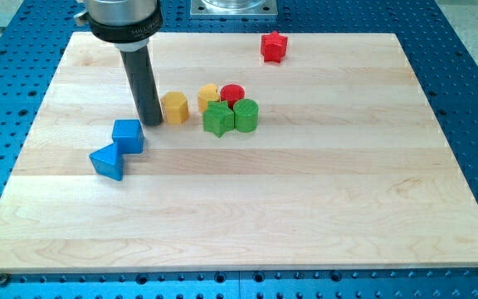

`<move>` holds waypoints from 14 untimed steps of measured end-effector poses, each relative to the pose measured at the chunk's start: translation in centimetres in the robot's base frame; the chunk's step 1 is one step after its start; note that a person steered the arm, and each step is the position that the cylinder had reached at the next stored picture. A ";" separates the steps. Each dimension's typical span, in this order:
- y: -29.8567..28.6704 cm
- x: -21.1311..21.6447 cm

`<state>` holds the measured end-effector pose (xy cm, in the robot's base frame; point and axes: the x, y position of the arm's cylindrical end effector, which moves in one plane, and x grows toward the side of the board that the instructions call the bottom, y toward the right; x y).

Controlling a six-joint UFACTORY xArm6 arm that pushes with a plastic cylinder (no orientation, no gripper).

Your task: Move the cube diagonally top right to the triangle

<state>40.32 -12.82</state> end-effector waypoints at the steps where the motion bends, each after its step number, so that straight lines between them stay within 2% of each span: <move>1: -4.2 -1.9; 2: -13.6 3.3; 3: -9.3 6.8; 4: -3.5 5.4; 5: 0.0 2.6; 6: -0.6 2.6; 7: -7.1 0.2; 9: -1.9 1.0; 10: -1.6 1.1; 11: -3.0 0.0; 12: -2.1 -3.6; 13: -1.1 -5.0; 14: 0.8 -4.0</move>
<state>36.27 -12.06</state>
